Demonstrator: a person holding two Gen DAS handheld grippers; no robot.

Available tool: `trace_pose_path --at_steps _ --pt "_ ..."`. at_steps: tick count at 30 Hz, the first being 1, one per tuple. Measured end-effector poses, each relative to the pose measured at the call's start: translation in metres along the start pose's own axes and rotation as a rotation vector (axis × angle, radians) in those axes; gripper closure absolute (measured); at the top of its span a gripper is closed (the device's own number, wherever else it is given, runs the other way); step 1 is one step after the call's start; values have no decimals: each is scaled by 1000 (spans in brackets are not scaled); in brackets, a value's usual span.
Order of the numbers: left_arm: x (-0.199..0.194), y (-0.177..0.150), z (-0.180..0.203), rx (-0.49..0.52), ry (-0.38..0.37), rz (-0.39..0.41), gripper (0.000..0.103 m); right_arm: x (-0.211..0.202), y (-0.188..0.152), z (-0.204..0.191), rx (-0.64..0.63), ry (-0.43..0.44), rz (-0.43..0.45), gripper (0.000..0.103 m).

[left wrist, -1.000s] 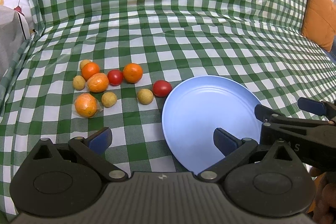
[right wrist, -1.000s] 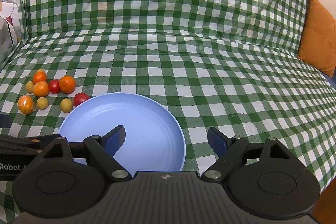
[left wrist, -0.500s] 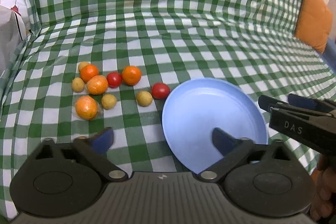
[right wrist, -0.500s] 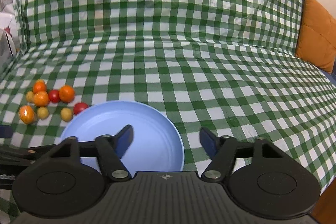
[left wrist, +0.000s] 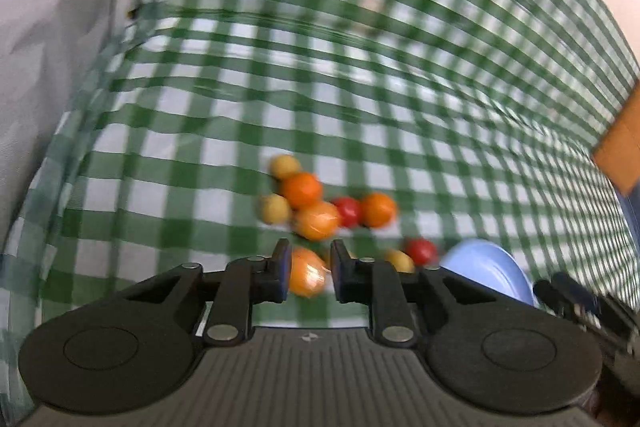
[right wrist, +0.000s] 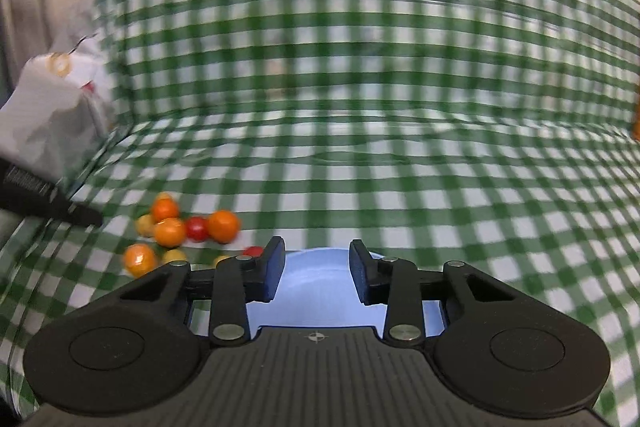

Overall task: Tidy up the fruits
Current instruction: 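Grasp an orange with the left gripper while the right gripper grasps a yellow fruit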

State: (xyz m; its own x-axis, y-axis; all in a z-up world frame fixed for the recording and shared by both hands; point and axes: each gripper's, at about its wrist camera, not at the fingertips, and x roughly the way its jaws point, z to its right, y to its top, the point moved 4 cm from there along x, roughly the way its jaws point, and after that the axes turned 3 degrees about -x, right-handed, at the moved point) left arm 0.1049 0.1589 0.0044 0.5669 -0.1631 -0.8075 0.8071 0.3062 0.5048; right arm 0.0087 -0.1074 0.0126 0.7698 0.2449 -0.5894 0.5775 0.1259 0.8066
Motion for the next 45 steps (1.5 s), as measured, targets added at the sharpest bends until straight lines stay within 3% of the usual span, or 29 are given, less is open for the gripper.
trace_pose_path --at_steps 3,4,5,7,11,14,20,25,29,34,39,45 --pt "18 -9 -19 -96 42 -69 75 21 -4 -22 -62 19 -23 65" --pt "22 -10 -24 -141 24 -85 68 29 -4 -26 -65 25 -39 65" --pt "26 -9 -25 -169 8 -98 56 37 -1 -29 -62 36 -45 64" --pt "33 -7 -24 -177 14 -104 44 52 -1 -37 -79 33 -44 64" --pt "45 -5 -15 -165 8 -121 38 88 4 -36 -72 24 -67 63" --pt "52 -9 -3 -139 23 -131 38 111 9 -39 -91 23 -104 53" --pt "63 -14 -2 -108 72 -149 38 136 1 -47 -206 -13 -172 51" --pt "65 -13 -3 -94 80 -148 35 141 3 -48 -189 8 -168 51" --pt "66 -14 -5 -99 85 -156 34 130 10 -57 -195 100 -122 51" --pt "70 -15 0 -96 92 -162 35 123 1 -82 -349 184 -109 52" --pt "72 -16 5 -79 88 -169 36 127 -14 -100 -516 166 -133 58" --pt "79 -15 5 -66 98 -176 38 131 -21 -101 -555 116 -149 61"
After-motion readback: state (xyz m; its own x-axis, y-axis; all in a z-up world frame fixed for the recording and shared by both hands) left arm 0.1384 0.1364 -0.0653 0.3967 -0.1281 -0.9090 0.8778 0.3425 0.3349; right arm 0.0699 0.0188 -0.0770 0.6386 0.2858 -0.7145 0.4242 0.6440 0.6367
